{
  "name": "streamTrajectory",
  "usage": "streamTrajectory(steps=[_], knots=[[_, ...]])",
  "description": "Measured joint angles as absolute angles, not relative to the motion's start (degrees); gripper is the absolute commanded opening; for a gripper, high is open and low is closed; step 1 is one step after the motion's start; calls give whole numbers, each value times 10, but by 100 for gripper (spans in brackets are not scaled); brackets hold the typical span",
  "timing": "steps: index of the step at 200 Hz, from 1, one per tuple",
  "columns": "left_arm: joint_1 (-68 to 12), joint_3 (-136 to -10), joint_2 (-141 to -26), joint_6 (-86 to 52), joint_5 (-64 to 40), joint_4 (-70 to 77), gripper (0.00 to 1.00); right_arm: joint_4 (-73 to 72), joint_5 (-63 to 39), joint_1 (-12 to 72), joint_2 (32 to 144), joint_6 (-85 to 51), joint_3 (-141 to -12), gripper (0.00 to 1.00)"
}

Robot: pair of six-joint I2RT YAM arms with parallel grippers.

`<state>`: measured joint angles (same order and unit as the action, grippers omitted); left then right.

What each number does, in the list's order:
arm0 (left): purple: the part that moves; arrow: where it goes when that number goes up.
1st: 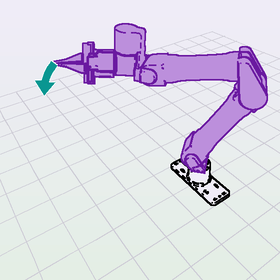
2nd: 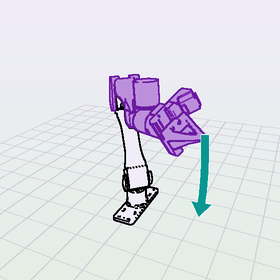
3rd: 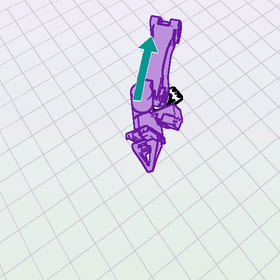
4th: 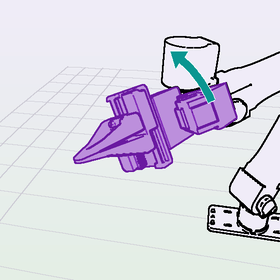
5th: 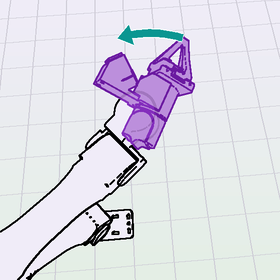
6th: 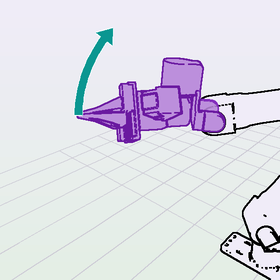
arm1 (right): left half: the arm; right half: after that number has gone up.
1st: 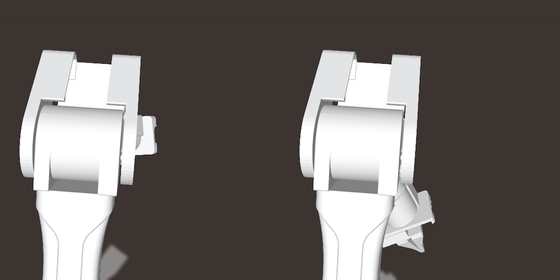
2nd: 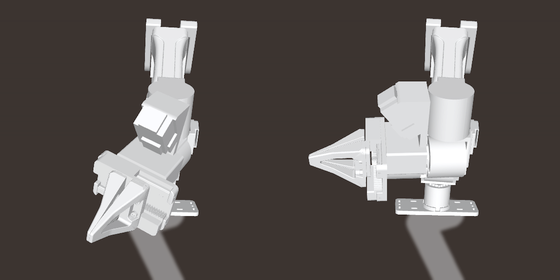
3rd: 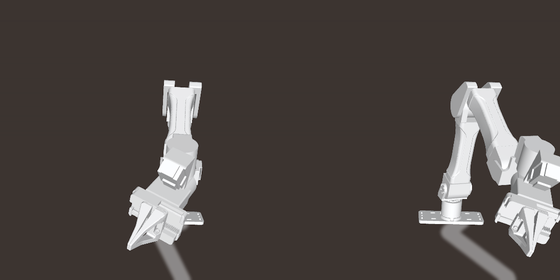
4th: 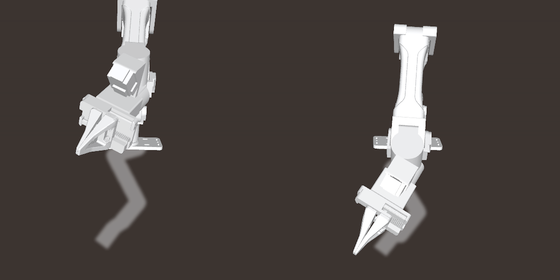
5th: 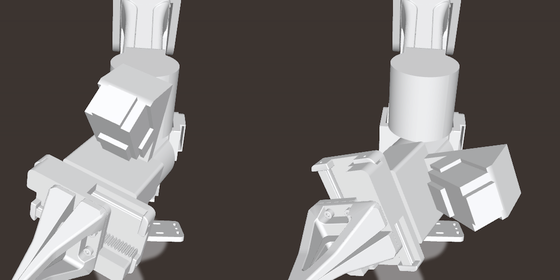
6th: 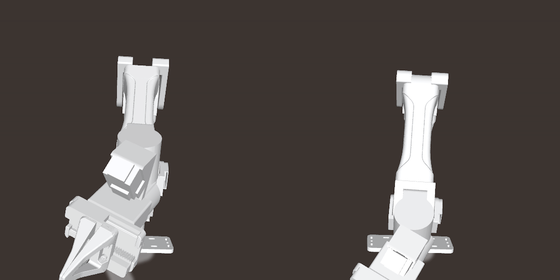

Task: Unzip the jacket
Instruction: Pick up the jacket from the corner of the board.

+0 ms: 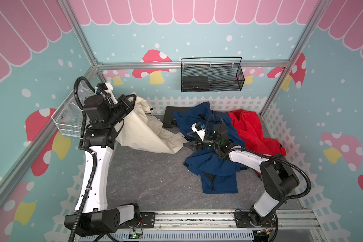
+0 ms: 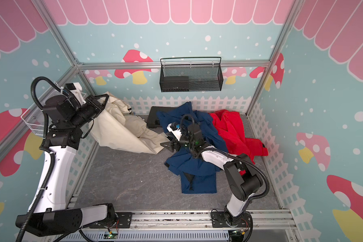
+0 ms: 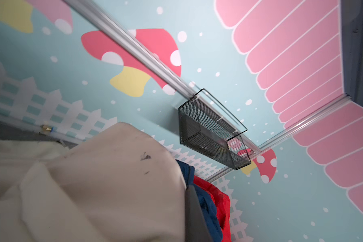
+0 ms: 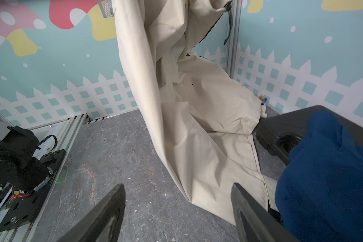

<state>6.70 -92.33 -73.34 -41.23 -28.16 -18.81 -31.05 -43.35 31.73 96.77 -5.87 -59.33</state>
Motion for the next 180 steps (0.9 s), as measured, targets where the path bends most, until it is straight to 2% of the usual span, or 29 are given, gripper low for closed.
streamTrajectory(steps=[58,80,102,114,180], knots=[[13,-1154,-813,-418,-338,-190,0,-358,-424,350,977,-29,-620,78],[3,-1230,-854,-419,-353,-203,0,-364,-416,350,979,-15,-638,70],[2,-1287,-890,-426,-363,-213,0,-365,-418,352,983,-7,-659,52],[0,-1310,-906,-432,-367,-216,0,-365,-421,363,985,4,-668,47],[-6,-1417,-981,-448,-391,-249,0,-365,-430,525,1005,34,-686,46]])
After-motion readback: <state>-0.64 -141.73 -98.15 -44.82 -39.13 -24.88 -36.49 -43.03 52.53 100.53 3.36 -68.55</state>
